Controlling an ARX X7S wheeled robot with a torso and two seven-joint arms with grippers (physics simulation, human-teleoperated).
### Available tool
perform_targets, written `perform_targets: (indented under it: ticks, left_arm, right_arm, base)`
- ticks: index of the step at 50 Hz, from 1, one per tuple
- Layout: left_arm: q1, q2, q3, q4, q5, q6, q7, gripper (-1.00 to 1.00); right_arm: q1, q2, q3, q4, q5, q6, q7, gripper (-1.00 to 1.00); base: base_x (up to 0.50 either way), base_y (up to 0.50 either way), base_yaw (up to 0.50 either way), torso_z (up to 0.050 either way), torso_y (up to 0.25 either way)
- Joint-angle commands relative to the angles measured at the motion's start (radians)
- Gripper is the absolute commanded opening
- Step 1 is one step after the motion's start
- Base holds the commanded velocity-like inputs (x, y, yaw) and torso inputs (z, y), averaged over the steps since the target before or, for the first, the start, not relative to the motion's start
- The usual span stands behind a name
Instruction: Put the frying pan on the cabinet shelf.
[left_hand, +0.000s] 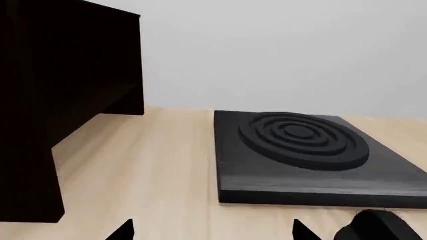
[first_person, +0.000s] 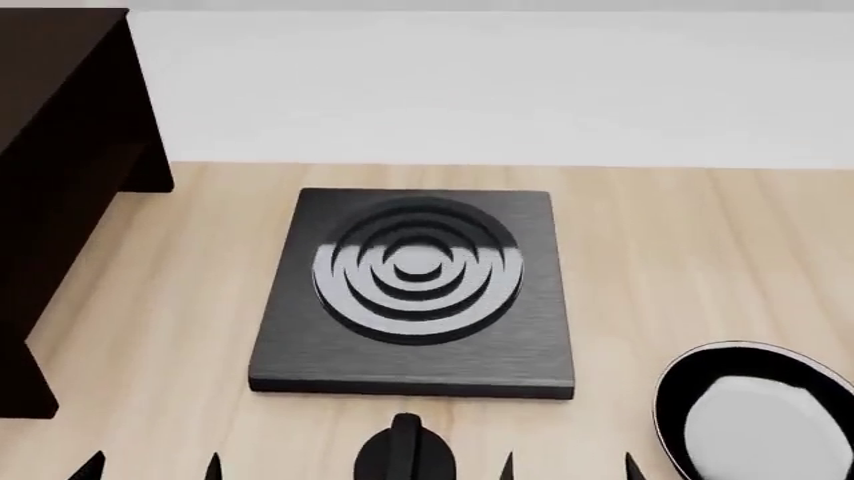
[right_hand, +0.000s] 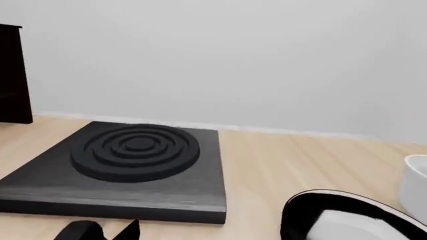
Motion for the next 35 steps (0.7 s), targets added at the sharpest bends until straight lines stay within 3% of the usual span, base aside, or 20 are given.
perform_targets:
  ticks: [1,27,34,35]
  left_arm:
    - [0.008,-0.008,0.010,0.025,-0.009,-0.011,-0.011,1.00]
    - [0.020,-0.028,0.030,0.109,-0.028,-0.070,-0.043,1.00]
    - [0.018,-0.032,0.037,0.106,-0.025,-0.071,-0.042,1.00]
    - [-0.024,0.133,-0.148,-0.112,0.138,-0.033,0.149,1.00]
  right_arm:
    - [-0.002,0.007,-0.010,-0.002,0.001,-0.002,0.008,1.00]
    - [0.004,0.017,-0.025,0.001,0.011,-0.001,0.023,1.00]
    - [0.005,0.019,-0.030,0.009,0.013,-0.001,0.023,1.00]
    - [0.004,-0.165,0.184,0.080,-0.154,-0.058,-0.200,1.00]
  base:
    - [0.50,0.01,0.00,0.000,0.000]
    - [0.50,0.01,0.00,0.000,0.001]
    - [0.06,0.00,0.00,0.000,0.000]
    - [0.00,0.00,0.00,0.000,0.000]
